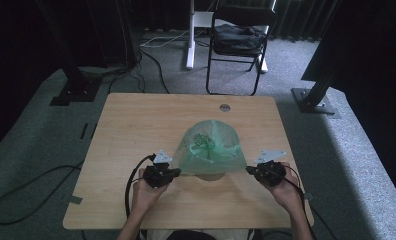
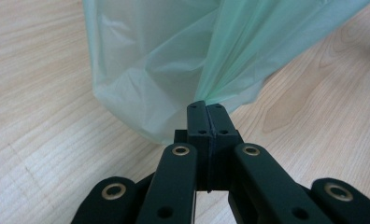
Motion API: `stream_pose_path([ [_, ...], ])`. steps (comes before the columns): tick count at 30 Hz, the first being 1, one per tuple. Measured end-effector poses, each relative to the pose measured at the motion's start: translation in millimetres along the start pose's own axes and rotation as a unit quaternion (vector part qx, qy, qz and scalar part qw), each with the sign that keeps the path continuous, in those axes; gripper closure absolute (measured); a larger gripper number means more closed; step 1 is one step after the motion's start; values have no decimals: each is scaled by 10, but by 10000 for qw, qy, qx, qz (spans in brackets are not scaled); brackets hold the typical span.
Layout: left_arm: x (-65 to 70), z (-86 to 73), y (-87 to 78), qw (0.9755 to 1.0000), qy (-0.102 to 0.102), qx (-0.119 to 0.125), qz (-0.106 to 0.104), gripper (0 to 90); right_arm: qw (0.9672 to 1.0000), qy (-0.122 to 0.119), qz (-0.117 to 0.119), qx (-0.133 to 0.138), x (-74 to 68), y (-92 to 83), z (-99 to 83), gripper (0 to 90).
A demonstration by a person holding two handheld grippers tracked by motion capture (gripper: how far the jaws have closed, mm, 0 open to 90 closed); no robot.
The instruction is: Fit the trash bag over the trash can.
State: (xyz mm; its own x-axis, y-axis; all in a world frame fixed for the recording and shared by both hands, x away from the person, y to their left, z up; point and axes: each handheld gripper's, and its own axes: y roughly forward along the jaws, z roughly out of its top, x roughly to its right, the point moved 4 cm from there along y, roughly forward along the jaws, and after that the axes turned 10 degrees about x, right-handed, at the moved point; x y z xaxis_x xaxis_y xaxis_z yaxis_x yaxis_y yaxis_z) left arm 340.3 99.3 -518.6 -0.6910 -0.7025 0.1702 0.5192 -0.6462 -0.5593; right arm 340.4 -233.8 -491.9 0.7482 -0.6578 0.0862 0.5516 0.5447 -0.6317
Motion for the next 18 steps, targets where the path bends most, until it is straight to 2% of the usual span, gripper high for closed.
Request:
stream_pose_path([
  [3, -17, -28, -9, 9999, -18, -36, 93, 870, 10000, 0, 13, -55, -5, 16, -20, 900],
  [5, -28, -40, -36, 9999, 20, 2, 128, 775, 10000, 21, -10, -79, -2, 17, -28, 890],
  [6, -23, -42, -65, 9999, 56, 57, 91, 747, 10000, 28, -33, -74, 1, 13, -29, 856],
  [9, -5, -13, -165, 9994, 150, 301, 40, 660, 9999, 68, -117, 66, 18, -19, -23, 756],
  [13, 3, 70, -271, 9978, 131, 641, -52, 631, 9992, 210, -177, 303, 59, -84, -2, 718],
  [15, 12, 128, -318, 9962, 133, 840, -168, 620, 9988, 236, -193, 377, 67, -113, 11, 697],
  [16, 29, 189, -355, 9948, 205, 974, -210, 616, 9987, 227, -207, 401, 68, -124, 20, 693],
  [18, 53, 263, -385, 9934, 332, 1077, -194, 612, 9984, 209, -225, 477, 68, -149, 43, 666],
])
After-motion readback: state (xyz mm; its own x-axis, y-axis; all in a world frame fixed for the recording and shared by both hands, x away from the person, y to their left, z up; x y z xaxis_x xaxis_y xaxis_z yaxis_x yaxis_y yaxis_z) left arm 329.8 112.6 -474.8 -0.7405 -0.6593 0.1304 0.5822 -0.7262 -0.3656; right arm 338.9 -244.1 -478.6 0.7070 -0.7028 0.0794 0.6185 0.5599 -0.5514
